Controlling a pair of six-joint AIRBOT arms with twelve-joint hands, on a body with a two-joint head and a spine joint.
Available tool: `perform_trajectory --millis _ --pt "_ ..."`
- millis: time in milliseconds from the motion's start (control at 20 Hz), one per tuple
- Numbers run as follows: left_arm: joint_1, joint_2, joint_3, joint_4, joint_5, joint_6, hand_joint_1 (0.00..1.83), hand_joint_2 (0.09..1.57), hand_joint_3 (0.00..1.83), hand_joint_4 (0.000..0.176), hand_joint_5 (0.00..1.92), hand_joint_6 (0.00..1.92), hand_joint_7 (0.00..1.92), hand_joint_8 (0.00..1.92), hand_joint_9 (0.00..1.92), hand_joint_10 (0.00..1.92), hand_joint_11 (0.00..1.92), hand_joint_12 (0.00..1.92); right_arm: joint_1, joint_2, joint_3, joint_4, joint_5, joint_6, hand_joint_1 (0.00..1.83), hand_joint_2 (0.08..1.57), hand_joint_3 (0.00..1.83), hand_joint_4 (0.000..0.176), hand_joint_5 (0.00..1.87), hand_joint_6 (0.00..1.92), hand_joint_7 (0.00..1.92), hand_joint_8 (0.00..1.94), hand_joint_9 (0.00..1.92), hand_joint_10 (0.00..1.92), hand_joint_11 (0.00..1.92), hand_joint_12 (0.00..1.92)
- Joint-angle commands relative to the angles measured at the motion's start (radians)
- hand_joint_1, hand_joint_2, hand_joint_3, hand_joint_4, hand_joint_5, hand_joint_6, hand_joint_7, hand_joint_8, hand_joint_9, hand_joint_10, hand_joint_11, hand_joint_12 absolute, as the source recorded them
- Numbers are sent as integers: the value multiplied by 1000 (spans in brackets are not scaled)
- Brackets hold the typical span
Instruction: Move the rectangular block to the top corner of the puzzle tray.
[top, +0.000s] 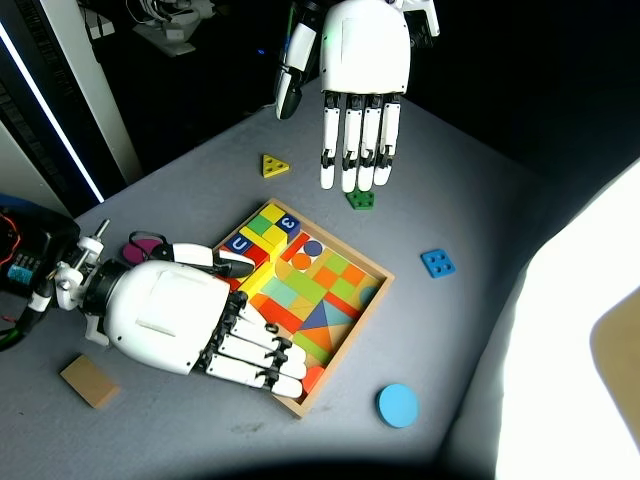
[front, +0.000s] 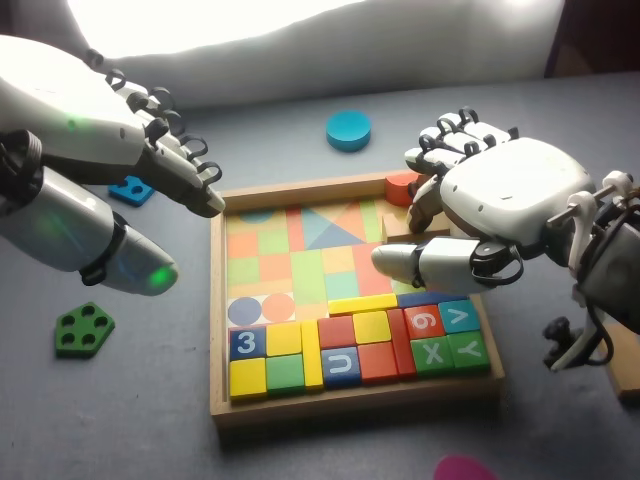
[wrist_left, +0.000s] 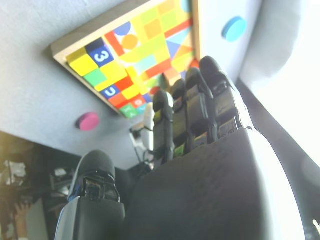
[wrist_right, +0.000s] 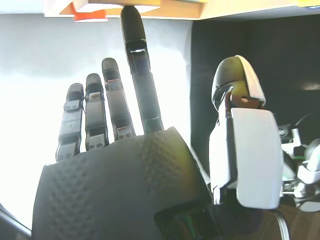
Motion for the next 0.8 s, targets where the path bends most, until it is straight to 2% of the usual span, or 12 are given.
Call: perform_trajectory --millis 0,50,100,250,400,500,550,700,750 --pt "-13 -4 1 -10 73 1 27 1265 0 31 276 2 232 0 230 1 0 706 0 4 17 0 50 -21 0 1133 2 0 857 257 297 26 54 58 0 0" --pt "-13 -4 1 -10 73 1 12 1264 0 35 272 1 234 1 231 1 0 705 1 2 26 -2 48 -20 0 1131 2 0 863 260 261 10 59 60 0 0" --pt "-13 -4 1 -10 73 1 8 1266 1 32 271 0 223 0 217 0 0 685 4 -1 37 -15 45 -9 0 1132 2 0 862 259 226 1 49 55 0 0" --pt "-14 -4 1 -10 73 1 0 1265 0 37 251 0 202 1 200 3 0 646 9 -5 54 -51 45 12 0 1130 1 0 856 259 263 18 53 55 0 0" --pt "-14 -4 0 -10 73 1 23 1266 0 31 282 6 224 4 220 6 0 685 13 -18 88 -52 42 15 0 1124 0 0 868 263 278 18 66 57 0 0" --pt "-14 -4 0 -10 73 1 14 1265 0 32 268 0 225 3 221 4 0 695 13 -27 109 -52 41 15 0 1126 0 0 856 257 266 11 45 46 0 0" --pt "-15 -4 1 -10 73 1 0 1272 2 32 257 1 204 1 199 1 0 634 13 -33 123 -52 41 17 0 1131 2 0 866 261 231 0 64 53 0 0" --pt "-16 -4 1 -10 73 1 33 1265 0 32 289 7 238 7 231 8 0 693 16 -41 155 -52 39 35 0 1129 0 0 853 257 258 10 54 47 0 0" --pt "-16 -4 1 -10 73 1 47 1266 0 27 285 3 230 2 226 3 0 679 18 -45 165 -52 39 35 0 1129 1 0 853 257 262 10 55 47 0 0"
